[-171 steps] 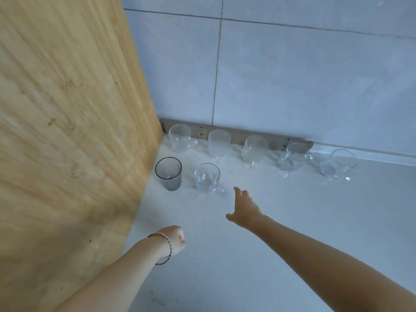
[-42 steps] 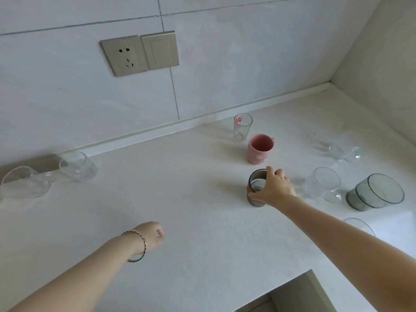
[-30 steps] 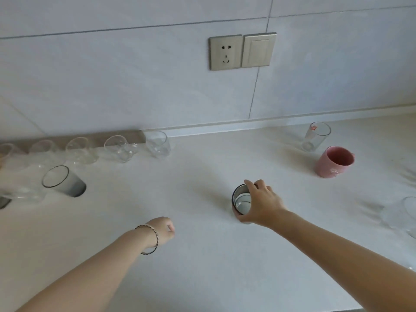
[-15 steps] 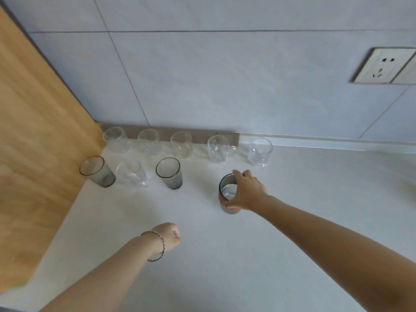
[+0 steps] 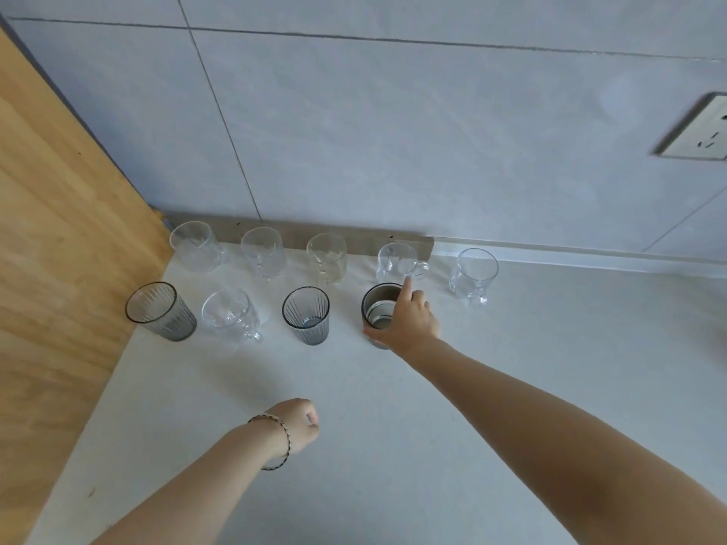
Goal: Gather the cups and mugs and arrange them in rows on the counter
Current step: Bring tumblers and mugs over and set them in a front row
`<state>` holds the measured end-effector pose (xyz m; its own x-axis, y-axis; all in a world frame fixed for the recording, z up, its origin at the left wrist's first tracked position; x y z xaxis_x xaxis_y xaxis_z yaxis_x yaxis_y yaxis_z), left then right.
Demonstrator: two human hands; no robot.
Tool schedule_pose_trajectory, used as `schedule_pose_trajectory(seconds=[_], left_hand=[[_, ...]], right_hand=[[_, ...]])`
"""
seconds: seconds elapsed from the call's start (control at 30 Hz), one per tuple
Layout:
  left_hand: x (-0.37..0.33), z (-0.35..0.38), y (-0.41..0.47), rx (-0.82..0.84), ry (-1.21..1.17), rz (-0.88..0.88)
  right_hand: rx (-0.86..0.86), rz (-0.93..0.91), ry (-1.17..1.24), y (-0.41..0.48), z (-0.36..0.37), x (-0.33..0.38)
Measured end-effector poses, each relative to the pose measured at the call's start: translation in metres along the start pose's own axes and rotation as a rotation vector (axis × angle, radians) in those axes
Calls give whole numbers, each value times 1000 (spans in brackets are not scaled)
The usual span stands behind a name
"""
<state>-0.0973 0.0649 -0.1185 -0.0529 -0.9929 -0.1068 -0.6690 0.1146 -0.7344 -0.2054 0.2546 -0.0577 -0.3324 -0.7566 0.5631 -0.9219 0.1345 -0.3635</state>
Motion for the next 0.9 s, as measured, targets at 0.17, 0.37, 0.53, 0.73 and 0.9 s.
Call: schedule_pose_trajectory(seconds=[0.17, 0.37, 0.53, 0.73, 0.9], left_hand=[[-49, -9, 10, 16, 54, 40], [-156, -11, 18, 29, 200, 138], [-273, -1, 26, -7, 260, 197], [-439, 30, 22, 13, 313, 303], [-537, 50, 15, 14, 336, 363]], right_hand=[[168, 127, 15, -26, -8, -76], [352, 191, -25, -67, -51, -198], [279, 243, -5, -89, -134, -310], [146, 270, 4, -118, -246, -437], [-79, 294, 30, -129, -342, -516]])
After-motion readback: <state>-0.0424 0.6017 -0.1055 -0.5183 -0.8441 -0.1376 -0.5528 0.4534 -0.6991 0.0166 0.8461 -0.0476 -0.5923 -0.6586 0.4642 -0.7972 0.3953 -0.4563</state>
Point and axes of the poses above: each hand's wrist, its own y-axis towards the middle knuckle, its own z-axis out of the palm, x = y × z, the point moved 8 cm from there along y, towards the middle knuckle, and after that the axes turned 15 degrees about y, right-handed, at the moved point
